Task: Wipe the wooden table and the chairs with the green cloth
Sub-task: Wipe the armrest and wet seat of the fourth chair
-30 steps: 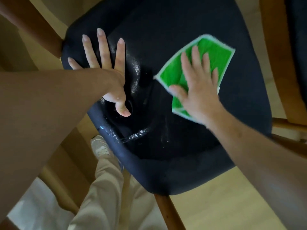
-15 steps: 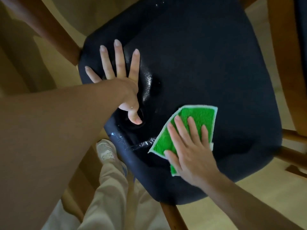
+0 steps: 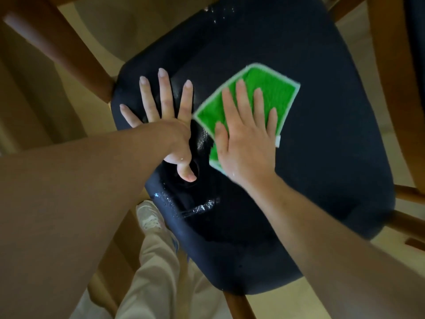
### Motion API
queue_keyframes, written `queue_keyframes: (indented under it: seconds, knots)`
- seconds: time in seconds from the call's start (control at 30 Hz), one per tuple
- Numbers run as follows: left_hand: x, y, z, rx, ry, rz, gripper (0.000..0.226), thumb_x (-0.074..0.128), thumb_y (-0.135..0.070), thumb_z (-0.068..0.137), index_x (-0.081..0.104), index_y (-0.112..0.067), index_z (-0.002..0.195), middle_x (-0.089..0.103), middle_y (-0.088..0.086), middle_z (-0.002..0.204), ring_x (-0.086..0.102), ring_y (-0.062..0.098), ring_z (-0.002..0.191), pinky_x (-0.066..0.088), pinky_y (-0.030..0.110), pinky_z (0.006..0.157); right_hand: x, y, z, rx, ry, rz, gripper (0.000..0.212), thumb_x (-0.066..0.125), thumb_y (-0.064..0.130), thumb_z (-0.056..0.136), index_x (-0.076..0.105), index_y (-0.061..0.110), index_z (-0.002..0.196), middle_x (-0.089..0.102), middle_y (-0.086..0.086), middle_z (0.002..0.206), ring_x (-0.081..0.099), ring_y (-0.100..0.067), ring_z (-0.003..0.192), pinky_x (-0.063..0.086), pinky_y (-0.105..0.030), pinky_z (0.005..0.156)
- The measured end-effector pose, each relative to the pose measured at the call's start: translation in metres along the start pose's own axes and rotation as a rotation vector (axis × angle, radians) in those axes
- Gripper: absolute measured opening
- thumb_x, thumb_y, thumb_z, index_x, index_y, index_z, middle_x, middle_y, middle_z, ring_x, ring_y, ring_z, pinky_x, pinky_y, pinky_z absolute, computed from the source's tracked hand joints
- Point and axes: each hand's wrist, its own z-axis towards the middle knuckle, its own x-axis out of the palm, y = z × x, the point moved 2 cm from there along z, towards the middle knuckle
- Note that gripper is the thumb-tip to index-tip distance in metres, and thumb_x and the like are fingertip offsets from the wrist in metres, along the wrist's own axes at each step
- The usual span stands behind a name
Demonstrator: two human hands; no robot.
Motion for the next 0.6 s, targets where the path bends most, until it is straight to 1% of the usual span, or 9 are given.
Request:
queue_keyframes:
  seconds: [0.13,0.23,0.27,0.33,0.37,0.4,0.5,0.53,0.6]
  knots:
    - [-0.003,0.001,0.001,0.012,0.053,-0.007,0.163,0.089,-0.053,0.051,-0.06,-0.022,0.107,-0.068,0.019,0.113,-0.051,0.05,0.117,-0.005,0.075,0.103,0.007,-0.02,-0.073,-0.089,0.068,0.031,0.052,0.025,0.03,0.102,0.024,0.019,0.152,0.015,0.001,0.163,0.011,-0.028,0.149,0.013,-0.05,0.116]
    - [-0.004,0.001,0.001,0.007,0.079,-0.005,0.162,0.088,-0.054,0.052,-0.063,-0.021,0.099,-0.071,0.019,0.106,-0.052,0.05,0.115,-0.005,0.076,0.103,0.016,-0.027,-0.123,-0.229,0.135,-0.013,0.049,0.017,0.035,0.105,0.029,0.019,0.15,0.017,0.005,0.161,0.02,-0.026,0.146,0.019,-0.049,0.117]
    - [-0.004,0.001,0.002,0.004,0.086,-0.001,0.162,0.088,-0.054,0.052,-0.063,-0.021,0.097,-0.071,0.019,0.104,-0.052,0.05,0.114,-0.005,0.076,0.103,0.018,-0.028,-0.128,-0.28,0.148,-0.028,0.049,0.02,0.036,0.104,0.03,0.02,0.15,0.019,0.005,0.16,0.024,-0.026,0.145,0.02,-0.048,0.116]
    - [-0.004,0.002,0.002,0.0,0.103,-0.001,0.161,0.089,-0.054,0.053,-0.063,-0.021,0.096,-0.073,0.018,0.1,-0.055,0.048,0.109,-0.006,0.076,0.102,0.018,-0.031,-0.114,-0.336,0.143,-0.048,0.052,0.033,0.037,0.1,0.031,0.023,0.15,0.023,0.006,0.159,0.03,-0.025,0.143,0.022,-0.048,0.113]
    - [-0.005,0.002,0.003,0.003,0.108,-0.001,0.161,0.089,-0.053,0.053,-0.063,-0.021,0.096,-0.073,0.018,0.1,-0.056,0.048,0.105,-0.006,0.076,0.102,0.016,-0.031,-0.099,-0.319,0.135,-0.055,0.057,0.037,0.039,0.097,0.028,0.024,0.151,0.022,0.006,0.159,0.03,-0.025,0.143,0.022,-0.049,0.113]
    - [-0.005,0.002,0.003,0.008,0.109,0.003,0.161,0.089,-0.052,0.053,-0.063,-0.021,0.096,-0.073,0.018,0.1,-0.056,0.047,0.103,-0.007,0.076,0.102,0.013,-0.031,-0.08,-0.26,0.112,-0.06,0.061,0.038,0.041,0.095,0.025,0.023,0.153,0.02,0.006,0.16,0.027,-0.025,0.144,0.02,-0.05,0.114]
    - [-0.006,0.002,0.003,0.013,0.118,0.01,0.162,0.089,-0.052,0.053,-0.063,-0.022,0.098,-0.073,0.018,0.101,-0.056,0.047,0.103,-0.007,0.076,0.102,0.0,-0.029,-0.017,0.012,0.006,-0.044,0.064,0.033,0.041,0.095,0.021,0.019,0.154,0.018,-0.001,0.162,0.018,-0.03,0.147,0.014,-0.05,0.117]
    - [-0.006,0.001,0.004,0.01,0.122,0.013,0.162,0.089,-0.052,0.052,-0.063,-0.022,0.099,-0.073,0.018,0.101,-0.056,0.047,0.104,-0.007,0.076,0.102,-0.006,-0.03,0.004,0.058,-0.02,-0.035,0.064,0.03,0.04,0.096,0.021,0.018,0.155,0.018,-0.003,0.162,0.016,-0.03,0.148,0.012,-0.05,0.118]
    - [-0.007,0.0,0.005,0.001,0.14,0.026,0.162,0.089,-0.052,0.053,-0.063,-0.021,0.099,-0.072,0.018,0.101,-0.056,0.049,0.107,-0.007,0.076,0.102,-0.018,-0.034,0.045,0.075,-0.054,0.006,0.06,0.027,0.036,0.099,0.021,0.016,0.155,0.016,-0.003,0.163,0.013,-0.03,0.149,0.008,-0.048,0.119]
